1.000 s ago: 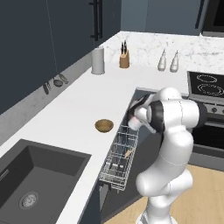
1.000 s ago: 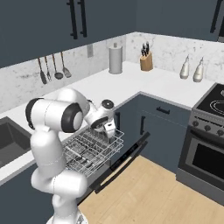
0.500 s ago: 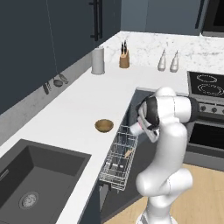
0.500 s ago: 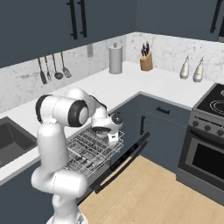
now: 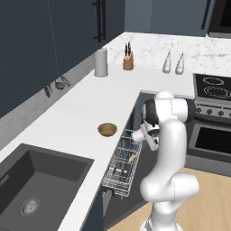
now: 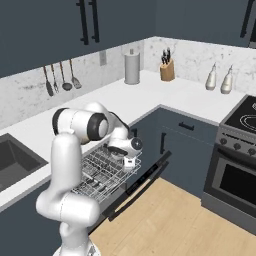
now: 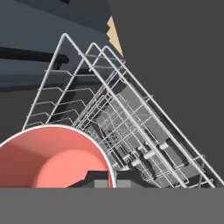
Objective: Pick up the cup and bowl from the counter, place them in the dishwasher, and close the dishwasher door.
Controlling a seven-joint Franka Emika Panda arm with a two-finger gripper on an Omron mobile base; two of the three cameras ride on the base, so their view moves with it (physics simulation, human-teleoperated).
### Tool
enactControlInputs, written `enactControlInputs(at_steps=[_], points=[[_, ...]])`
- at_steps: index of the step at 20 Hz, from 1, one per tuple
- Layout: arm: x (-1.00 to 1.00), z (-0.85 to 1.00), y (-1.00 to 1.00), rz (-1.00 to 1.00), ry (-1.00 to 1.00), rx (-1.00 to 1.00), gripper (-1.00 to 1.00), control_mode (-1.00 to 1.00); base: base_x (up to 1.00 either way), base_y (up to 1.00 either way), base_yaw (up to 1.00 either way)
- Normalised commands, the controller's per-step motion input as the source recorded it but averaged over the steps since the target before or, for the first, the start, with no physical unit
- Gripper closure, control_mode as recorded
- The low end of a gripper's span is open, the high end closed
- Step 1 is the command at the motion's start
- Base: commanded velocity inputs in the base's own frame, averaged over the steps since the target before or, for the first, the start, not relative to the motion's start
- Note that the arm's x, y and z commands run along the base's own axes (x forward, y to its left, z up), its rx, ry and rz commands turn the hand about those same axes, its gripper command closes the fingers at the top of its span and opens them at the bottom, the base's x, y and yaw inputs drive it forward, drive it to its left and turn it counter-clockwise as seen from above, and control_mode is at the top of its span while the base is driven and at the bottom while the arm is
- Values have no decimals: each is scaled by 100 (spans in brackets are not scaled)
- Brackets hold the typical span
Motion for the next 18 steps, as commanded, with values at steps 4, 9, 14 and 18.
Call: enactControlInputs(at_steps=[4,9,14,18], points=[[65,-20,3,-5,14,9,100,-100,0,0,0],[54,-15,5,-4,15,9,100,-100,0,0,0],[45,-18,12,-5,15,7,100,-100,0,0,0],[21,-37,13,-9,15,5,100,-100,0,0,0]])
